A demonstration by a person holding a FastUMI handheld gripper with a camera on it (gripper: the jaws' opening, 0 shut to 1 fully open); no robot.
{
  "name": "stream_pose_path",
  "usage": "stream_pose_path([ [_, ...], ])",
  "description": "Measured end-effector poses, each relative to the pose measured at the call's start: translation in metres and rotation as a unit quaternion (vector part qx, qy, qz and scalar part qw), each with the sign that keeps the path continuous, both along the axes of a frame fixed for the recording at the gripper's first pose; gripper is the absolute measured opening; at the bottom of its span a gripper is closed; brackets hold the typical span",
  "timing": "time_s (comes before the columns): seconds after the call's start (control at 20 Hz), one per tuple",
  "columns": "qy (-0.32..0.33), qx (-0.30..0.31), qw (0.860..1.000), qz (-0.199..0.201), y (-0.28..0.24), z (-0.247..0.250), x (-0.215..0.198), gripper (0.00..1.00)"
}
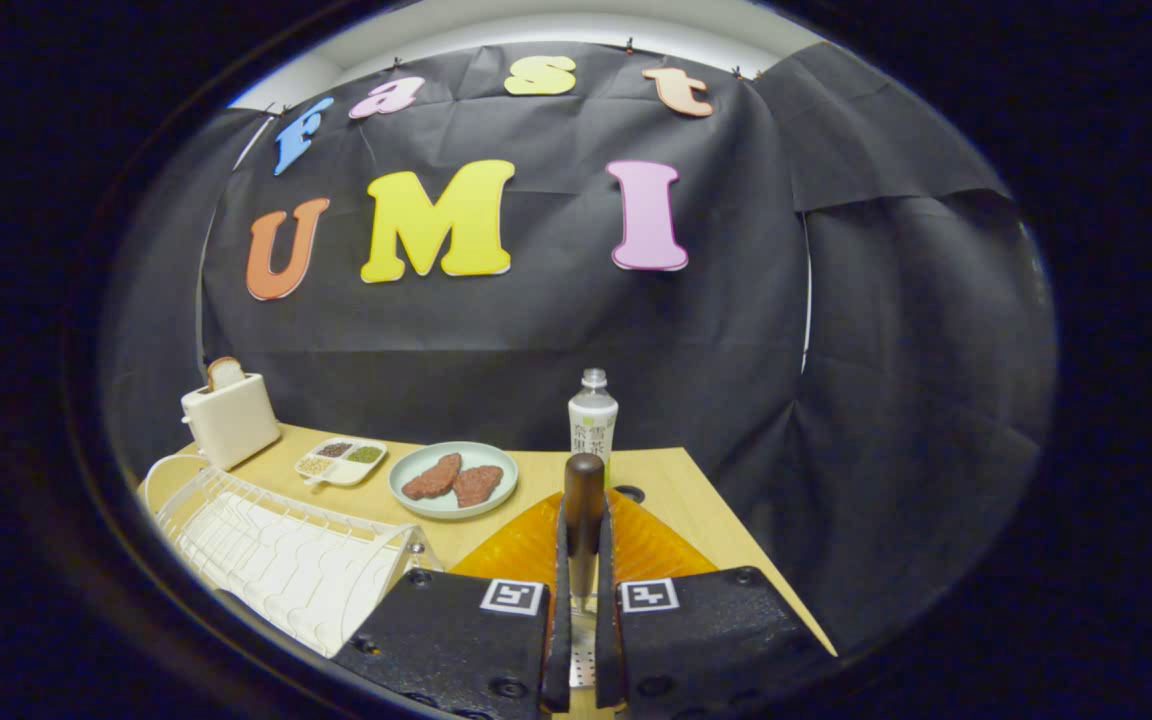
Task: Take the plate from the dish rack, then take the spoon from the basket and place it into the plate.
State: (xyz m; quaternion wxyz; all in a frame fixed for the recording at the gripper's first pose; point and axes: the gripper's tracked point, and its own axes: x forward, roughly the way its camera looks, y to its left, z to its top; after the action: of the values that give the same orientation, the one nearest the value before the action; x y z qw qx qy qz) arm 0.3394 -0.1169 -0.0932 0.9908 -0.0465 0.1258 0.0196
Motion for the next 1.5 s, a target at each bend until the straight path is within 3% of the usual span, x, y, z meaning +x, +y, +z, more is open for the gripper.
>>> stream_pose_path([
  [0.3, -0.042, 0.016, 0.998, 0.039, 0.039, 0.048, -0.058, 0.15],
  [0.6, -0.05, 0.015, 0.995, 0.081, 0.097, 0.056, -0.133, 0.15],
  [0.85, -0.049, 0.014, 0.99, 0.128, 0.157, 0.036, -0.196, 0.15],
  [1.1, -0.054, -0.005, 0.992, 0.115, 0.196, -0.002, -0.231, 0.15],
  [1.5, -0.01, 0.005, 0.989, 0.151, 0.245, -0.087, -0.281, 0.16],
])
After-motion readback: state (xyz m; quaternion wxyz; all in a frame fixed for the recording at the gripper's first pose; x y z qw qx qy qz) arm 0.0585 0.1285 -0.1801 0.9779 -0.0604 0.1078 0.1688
